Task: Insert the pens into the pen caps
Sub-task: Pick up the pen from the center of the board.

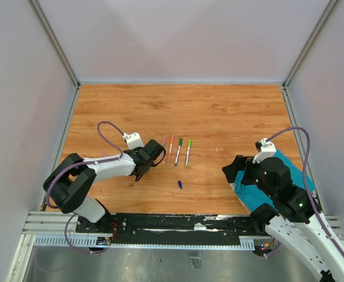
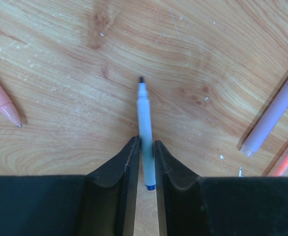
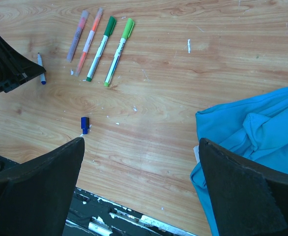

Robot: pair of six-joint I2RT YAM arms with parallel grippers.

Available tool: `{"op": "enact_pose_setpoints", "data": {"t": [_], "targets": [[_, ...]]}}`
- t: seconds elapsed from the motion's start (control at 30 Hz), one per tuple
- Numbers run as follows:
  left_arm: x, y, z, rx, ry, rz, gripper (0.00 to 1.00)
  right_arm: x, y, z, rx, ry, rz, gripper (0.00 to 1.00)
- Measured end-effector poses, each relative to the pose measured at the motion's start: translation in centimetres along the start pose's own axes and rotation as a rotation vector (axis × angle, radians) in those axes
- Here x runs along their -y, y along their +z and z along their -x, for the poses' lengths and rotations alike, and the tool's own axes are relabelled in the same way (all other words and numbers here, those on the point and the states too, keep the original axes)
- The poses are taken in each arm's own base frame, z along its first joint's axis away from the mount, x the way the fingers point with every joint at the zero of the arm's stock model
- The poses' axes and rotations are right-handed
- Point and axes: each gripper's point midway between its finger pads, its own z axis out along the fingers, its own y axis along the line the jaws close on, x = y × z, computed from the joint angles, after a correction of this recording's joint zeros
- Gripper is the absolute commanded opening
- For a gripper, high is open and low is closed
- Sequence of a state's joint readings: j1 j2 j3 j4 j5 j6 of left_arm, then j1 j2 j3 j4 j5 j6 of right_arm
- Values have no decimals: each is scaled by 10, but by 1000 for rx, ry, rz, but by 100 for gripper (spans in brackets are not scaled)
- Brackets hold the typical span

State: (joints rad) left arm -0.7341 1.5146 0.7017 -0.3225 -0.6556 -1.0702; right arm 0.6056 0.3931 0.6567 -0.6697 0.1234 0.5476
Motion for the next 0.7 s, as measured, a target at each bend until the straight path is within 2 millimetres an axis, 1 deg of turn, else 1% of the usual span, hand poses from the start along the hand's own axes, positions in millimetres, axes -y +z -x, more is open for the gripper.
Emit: {"op": "enact_pose_setpoints", "data": {"t": [0.1,0.2,0.23,0.53,0.7], "targets": [[0,0,0,4,1,-5,14,0,0,0,0,1,0,99],[0,-1,0,3,5,-15,2,1,1,-1,-3,1,-2,99],[0,-1,0,2,8,-16,1,1,1,-2,-4,2,-2,99],[0,-2,-1,-8,69,-30,1,1,2,-3,-6,1,-3,99],[3,-10,-9,-56,154,-102,0,2,4,-5,-10,1,-5,99]]}}
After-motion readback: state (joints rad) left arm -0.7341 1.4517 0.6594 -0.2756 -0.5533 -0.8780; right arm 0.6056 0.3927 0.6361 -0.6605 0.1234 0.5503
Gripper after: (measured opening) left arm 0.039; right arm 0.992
